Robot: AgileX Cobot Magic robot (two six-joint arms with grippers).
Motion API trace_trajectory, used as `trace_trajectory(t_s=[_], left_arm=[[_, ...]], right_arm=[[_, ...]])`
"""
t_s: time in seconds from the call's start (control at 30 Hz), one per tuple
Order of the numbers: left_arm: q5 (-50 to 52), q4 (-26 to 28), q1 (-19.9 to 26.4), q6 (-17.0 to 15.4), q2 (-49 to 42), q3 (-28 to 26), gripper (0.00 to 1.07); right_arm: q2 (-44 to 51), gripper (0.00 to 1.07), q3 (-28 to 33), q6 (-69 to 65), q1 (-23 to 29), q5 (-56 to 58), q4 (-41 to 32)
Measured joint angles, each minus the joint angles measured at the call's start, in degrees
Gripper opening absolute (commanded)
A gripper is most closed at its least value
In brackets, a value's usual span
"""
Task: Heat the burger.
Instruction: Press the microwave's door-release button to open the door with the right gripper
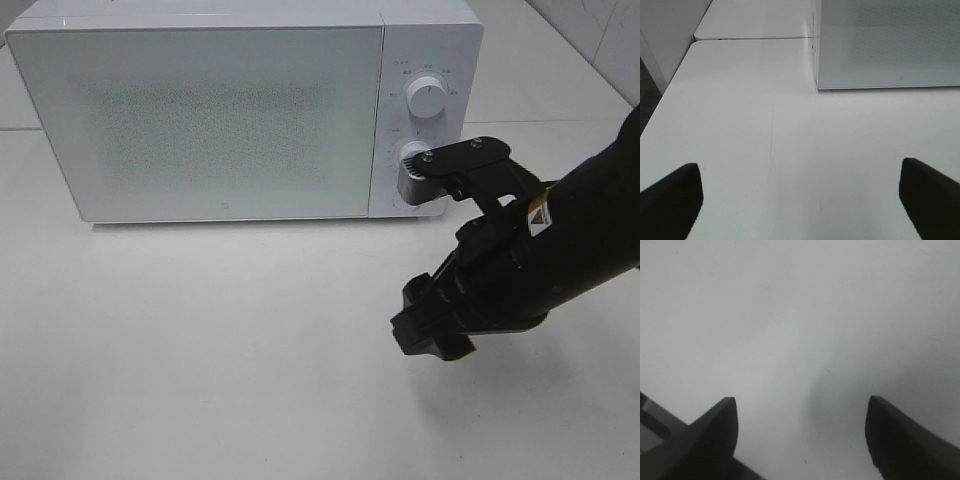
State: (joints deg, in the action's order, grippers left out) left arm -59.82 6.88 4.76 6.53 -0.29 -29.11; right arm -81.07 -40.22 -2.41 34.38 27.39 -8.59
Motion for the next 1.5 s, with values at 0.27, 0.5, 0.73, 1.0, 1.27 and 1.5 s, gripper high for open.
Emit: trace_trajectory(t_s=[0.27,0.5,0.73,1.0,1.27,1.5], left_arm=[[0.00,0.00,0.00,0.00,0.00,0.00,1.00],[0.00,0.00,0.00,0.00,0.00,0.00,1.00],[0.00,0.00,0.00,0.00,0.00,0.00,1.00],[0.00,0.00,0.00,0.00,0.00,0.00,1.00],[0.00,0.00,0.00,0.00,0.00,0.00,1.00],[0.00,0.00,0.00,0.00,0.00,0.00,1.00]], right_arm=[[10.89,0.70,-4.07,-3.72,0.00,16.79,7.39],[21.89,0.83,-3.44,-3.78,0.00,23.09,8.59],[36.61,0.83,2.06,-4.07,0.00,25.55,12.89],[47.44,0.80,5.67,-4.07,-7.79,27.67,12.32],[61.94,0.77,9.51,-1.89,-18.96,30.14,12.20],[73.05,0.76,10.77,-1.78,-24.69,32.03,11.86]])
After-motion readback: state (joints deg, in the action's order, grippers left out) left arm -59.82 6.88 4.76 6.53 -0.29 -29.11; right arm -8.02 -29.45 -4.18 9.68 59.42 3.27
